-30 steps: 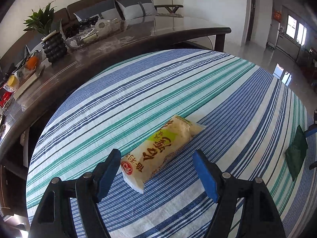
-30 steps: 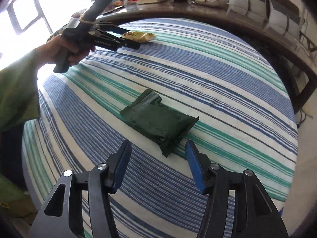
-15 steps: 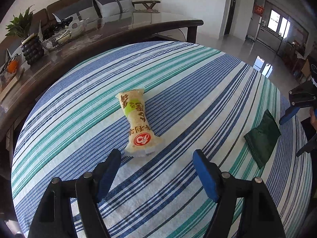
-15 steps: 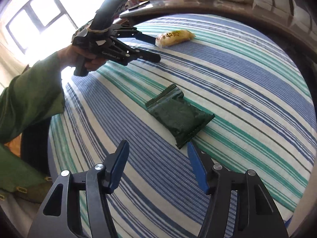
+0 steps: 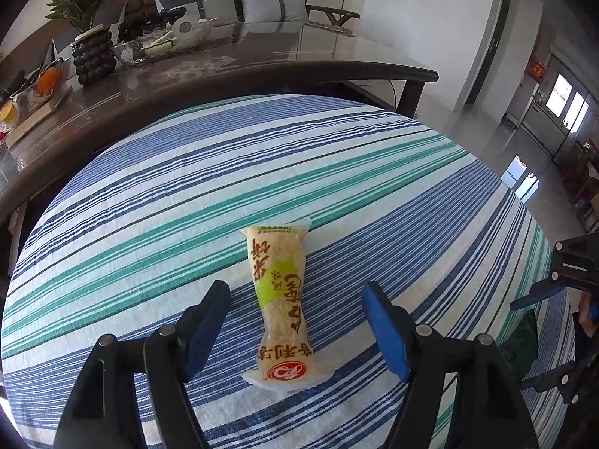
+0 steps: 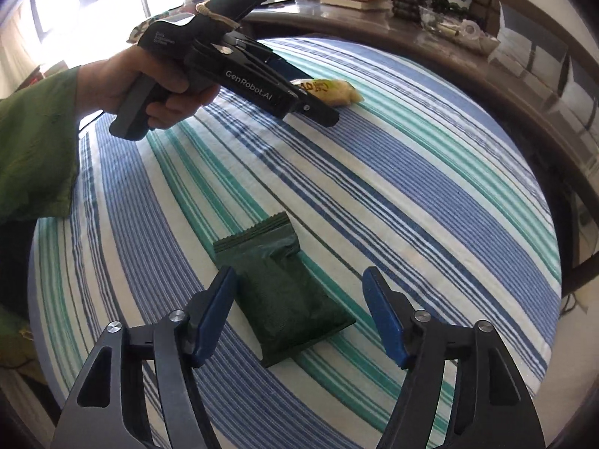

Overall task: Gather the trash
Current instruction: 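Grasp the dark green packet with the right tool and lift it, then grasp the yellow-white snack bag with the left tool while right tool holds the packet, then carry the green packet and snack bag over the blue wastebasket with both tools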

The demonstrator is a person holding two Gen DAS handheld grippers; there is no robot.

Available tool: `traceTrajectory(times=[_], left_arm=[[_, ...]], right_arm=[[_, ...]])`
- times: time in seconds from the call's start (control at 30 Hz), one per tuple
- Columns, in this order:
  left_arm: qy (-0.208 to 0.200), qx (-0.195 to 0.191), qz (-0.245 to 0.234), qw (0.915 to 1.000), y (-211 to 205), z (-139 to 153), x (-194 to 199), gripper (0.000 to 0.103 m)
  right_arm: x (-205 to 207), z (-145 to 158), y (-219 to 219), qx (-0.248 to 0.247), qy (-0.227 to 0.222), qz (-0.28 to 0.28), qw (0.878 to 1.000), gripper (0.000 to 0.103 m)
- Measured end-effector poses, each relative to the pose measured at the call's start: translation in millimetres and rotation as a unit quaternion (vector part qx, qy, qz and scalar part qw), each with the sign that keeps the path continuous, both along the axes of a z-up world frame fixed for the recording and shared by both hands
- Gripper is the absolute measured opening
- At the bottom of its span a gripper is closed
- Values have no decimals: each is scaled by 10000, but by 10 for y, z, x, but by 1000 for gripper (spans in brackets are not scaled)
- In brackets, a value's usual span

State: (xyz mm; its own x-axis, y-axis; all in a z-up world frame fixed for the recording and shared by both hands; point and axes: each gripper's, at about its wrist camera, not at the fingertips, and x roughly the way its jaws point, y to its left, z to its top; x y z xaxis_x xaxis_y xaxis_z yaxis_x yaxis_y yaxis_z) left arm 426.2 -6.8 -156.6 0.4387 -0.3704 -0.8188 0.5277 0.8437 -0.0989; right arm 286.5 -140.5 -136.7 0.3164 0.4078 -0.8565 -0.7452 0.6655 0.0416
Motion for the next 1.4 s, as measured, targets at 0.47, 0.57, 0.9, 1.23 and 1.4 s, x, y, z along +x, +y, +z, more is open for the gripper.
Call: traceTrajectory(times=[0.47, 0.57, 0.9, 1.23, 1.4], left_arm=[[70, -37, 235, 9997, -144, 47, -594, 18], [129, -152, 425, 9989, -136, 60, -755, 18], [-12, -505, 422, 9978, -719, 379, -1408, 18], [-309, -496, 40, 9983, -1629, 519, -1916, 18], [-450, -473, 74, 9978, -1933, 588, -2042, 18]], right_arm=[[-329, -10, -28, -312, 219, -66, 9993, 47], [-385, 1, 14, -441, 213, -41, 9988, 39], [-550, 136, -704, 488, 466, -1625, 9844, 37], [-935, 372, -1743, 1531, 406, -2991, 9410, 37], [-1014, 401, -2086, 2028, 494, -3351, 9188, 37]])
